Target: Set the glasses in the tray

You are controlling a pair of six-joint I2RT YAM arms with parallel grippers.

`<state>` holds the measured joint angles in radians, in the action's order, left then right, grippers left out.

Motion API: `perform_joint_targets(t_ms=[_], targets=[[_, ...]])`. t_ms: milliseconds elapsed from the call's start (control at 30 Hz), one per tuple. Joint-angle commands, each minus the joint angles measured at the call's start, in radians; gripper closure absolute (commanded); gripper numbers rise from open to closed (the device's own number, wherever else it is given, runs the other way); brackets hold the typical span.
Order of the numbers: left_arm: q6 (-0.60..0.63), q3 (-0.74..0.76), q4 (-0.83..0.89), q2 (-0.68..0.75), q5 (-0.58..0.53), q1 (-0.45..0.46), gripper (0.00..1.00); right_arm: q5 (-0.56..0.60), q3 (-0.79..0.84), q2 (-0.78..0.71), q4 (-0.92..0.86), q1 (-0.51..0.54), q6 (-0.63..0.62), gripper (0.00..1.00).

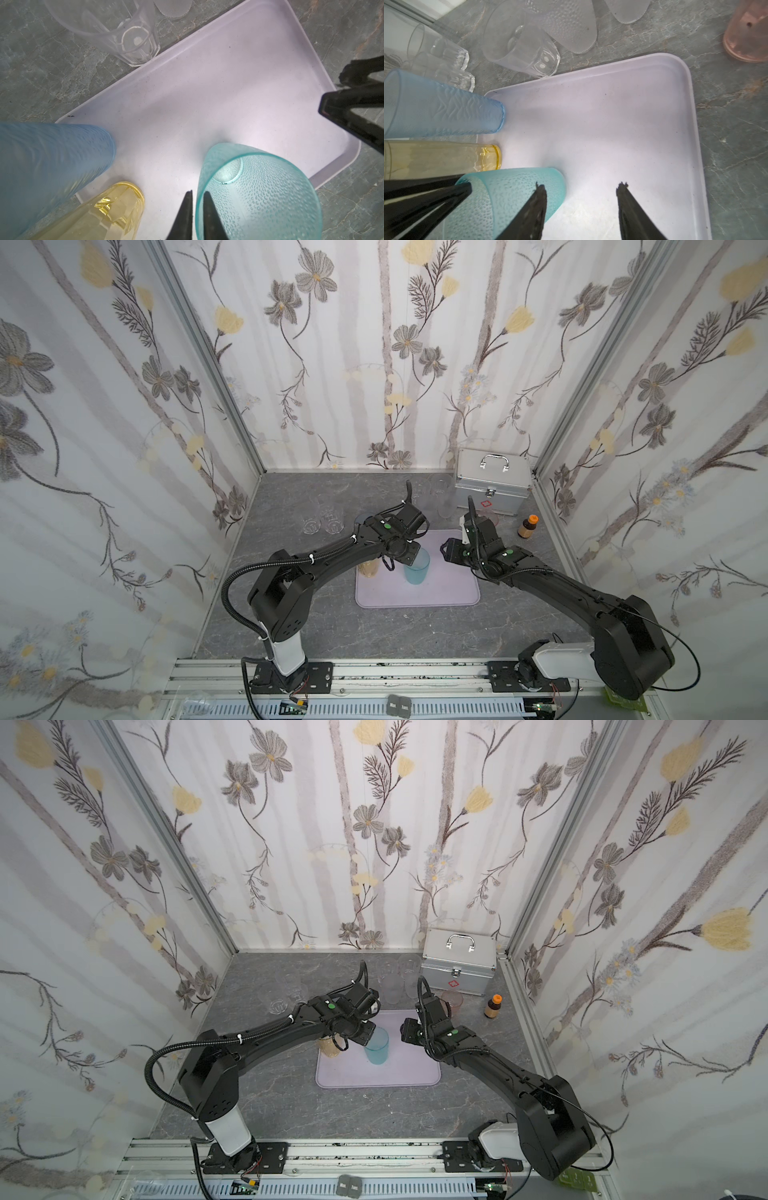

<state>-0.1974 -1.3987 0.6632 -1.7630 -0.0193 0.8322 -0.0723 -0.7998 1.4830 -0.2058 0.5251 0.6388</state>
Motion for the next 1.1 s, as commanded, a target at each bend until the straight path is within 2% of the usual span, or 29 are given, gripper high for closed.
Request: perform_joint_targets(t_ms=[0,67,200,333,433,533,633,767,900,967,1067], targets=[[0.003,-0.022,0.009,0.041,0.007,0.001,0.65,-0.09,-0.018,-0.026,0.034,0.003,0.01,0.46],[-0.005,-0.039,0.007,0.085,0.005,-0.002,0.55,-0.139,-0.029,-0.038,0.034,0.002,0.008,0.45],[-0.005,-0.076,-0.003,0.128,-0.019,-0.032,0.5,-0.184,-0.073,-0.001,-0.004,0.012,-0.017,0.44],[-0.007,-0.035,-0.077,0.192,-0.071,-0.096,0.49,-0.089,-0.162,0.064,-0.113,0.075,-0.062,0.42],[-0.011,0.077,-0.198,0.302,-0.044,-0.182,0.47,-0.041,-0.191,0.094,-0.139,0.115,-0.087,0.44],[-0.011,0.198,-0.306,0.405,-0.068,-0.264,0.45,-0.001,-0.208,0.119,-0.164,0.148,-0.099,0.48],[-0.055,0.321,-0.422,0.5,-0.067,-0.352,0.41,0.064,-0.229,0.155,-0.198,0.183,-0.108,0.52],[-0.148,0.457,-0.559,0.597,-0.047,-0.446,0.37,0.133,-0.266,0.185,-0.231,0.231,-0.111,0.66],[-0.188,0.512,-0.619,0.615,-0.048,-0.483,0.37,0.217,-0.322,0.228,-0.303,0.282,-0.106,0.86],[-0.198,0.528,-0.638,0.619,-0.059,-0.492,0.37,0.239,-0.351,0.237,-0.339,0.325,-0.099,0.92],[-0.207,0.554,-0.665,0.62,-0.059,-0.505,0.37,0.242,-0.392,0.255,-0.384,0.378,-0.09,0.95]])
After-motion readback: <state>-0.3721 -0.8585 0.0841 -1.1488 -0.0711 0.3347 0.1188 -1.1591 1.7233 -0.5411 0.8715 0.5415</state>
